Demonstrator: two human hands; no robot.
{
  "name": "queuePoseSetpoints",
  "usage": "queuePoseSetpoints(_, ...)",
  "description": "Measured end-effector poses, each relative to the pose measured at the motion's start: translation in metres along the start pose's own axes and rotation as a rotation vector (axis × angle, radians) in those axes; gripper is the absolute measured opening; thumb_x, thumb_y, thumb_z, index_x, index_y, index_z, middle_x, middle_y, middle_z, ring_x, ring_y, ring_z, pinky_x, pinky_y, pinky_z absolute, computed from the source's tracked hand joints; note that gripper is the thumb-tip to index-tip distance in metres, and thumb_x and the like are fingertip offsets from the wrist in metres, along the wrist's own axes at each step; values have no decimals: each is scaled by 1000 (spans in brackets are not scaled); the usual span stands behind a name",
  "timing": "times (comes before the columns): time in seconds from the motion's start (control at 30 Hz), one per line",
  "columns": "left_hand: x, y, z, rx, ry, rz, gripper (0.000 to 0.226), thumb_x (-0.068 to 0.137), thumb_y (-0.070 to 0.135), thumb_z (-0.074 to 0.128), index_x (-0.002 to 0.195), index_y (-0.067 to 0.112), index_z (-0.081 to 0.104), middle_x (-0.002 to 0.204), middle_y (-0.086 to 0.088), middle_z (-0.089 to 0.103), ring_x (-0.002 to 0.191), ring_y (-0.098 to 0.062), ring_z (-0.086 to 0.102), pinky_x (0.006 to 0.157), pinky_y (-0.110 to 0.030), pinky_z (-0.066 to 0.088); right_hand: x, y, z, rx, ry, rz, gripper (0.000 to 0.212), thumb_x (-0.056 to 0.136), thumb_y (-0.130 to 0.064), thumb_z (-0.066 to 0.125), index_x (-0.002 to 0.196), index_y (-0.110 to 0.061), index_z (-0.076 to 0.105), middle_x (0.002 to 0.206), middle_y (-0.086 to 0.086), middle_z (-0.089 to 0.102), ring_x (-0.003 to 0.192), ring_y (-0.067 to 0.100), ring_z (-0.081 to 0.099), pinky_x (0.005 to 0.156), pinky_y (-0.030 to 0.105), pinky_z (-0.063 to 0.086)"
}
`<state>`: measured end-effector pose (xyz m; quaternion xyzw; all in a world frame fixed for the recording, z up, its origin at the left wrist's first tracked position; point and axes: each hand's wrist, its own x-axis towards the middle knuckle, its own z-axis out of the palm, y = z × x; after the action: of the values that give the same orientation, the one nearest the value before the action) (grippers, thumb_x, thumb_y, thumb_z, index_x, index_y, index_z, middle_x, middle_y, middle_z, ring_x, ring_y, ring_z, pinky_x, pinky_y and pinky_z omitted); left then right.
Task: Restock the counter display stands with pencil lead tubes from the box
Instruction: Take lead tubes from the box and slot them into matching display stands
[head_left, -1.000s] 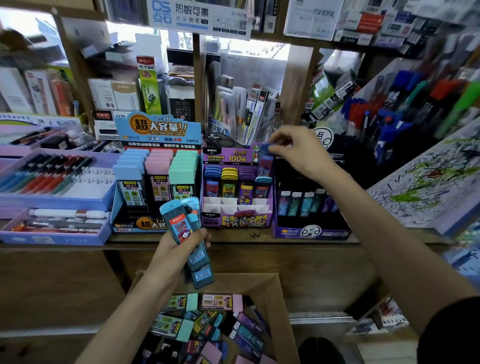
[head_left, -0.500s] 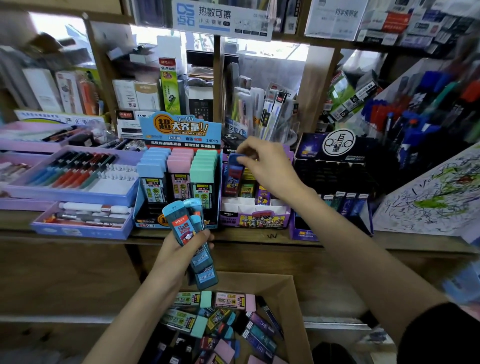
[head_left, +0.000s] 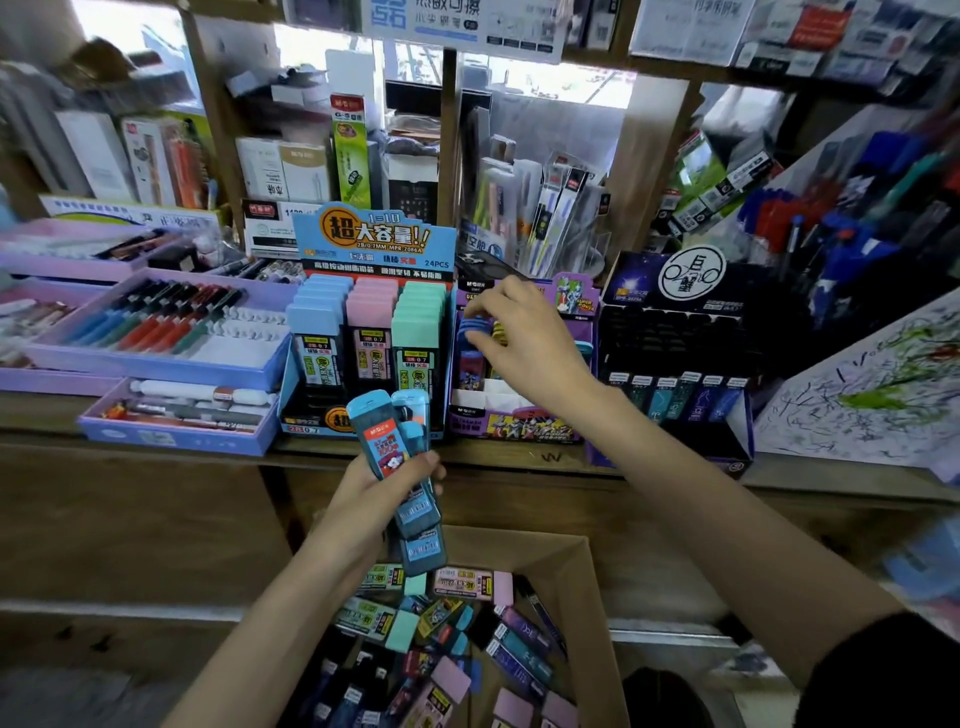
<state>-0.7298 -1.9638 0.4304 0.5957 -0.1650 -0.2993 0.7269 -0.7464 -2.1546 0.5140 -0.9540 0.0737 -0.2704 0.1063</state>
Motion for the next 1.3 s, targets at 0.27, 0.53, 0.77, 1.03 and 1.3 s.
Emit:
queuePoseSetpoints(0.27, -2, -4, 21, -4, -118, -14, 15, 90, 11, 56, 103, 12, 62, 82, -9, 74, 68, -14, 69, 57, -23, 53, -54, -23, -3, 787, -420, 485, 7, 91, -15, 59, 96, -12, 62, 75, -1, 62, 64, 7, 57, 52, 17, 41)
queuePoseSetpoints(0.53, 13, 3, 42, -117, 68, -68, 14, 87, 10, 60, 101, 12, 60, 82, -3, 72, 68, -14, 70, 53, -26, 54, -61, 4, -31, 789, -98, 658, 12, 89, -4, 57, 99, -3, 64, 77, 3, 66, 62, 11, 59, 54, 25, 45)
queuePoseSetpoints(0.77, 14, 4, 42, -140, -5, 12, 5, 92, 7, 54, 95, 8, 57, 76, -4, 74, 59, -12, 67, 54, -23, 55, -49, 46, -84, 699, 225, 550, 18, 91, -6, 56, 85, -23, 59, 85, 3, 65, 70, 10, 60, 59, 20, 48)
queuePoseSetpoints(1.03, 6, 5, 41, -118, -143, -28, 10, 83, 14, 62, 88, 10, 54, 59, 1, 49, 44, -10, 45, 44, -20, 42, -36, 68, -77, 327, 253, 374, 10, 90, -13, 60, 95, -20, 64, 83, -11, 60, 68, -1, 54, 65, 11, 41)
queuePoseSetpoints(1.3, -2, 11, 42, -258, -176, -96, 25, 93, 23, 36, 92, 11, 58, 59, -1, 46, 42, -10, 38, 43, -21, 37, -28, 73, -58, -11, 112, 220, 24, 88, -16, 63, 111, -11, 65, 105, 6, 64, 97, 23, 57, 89, 35, 45)
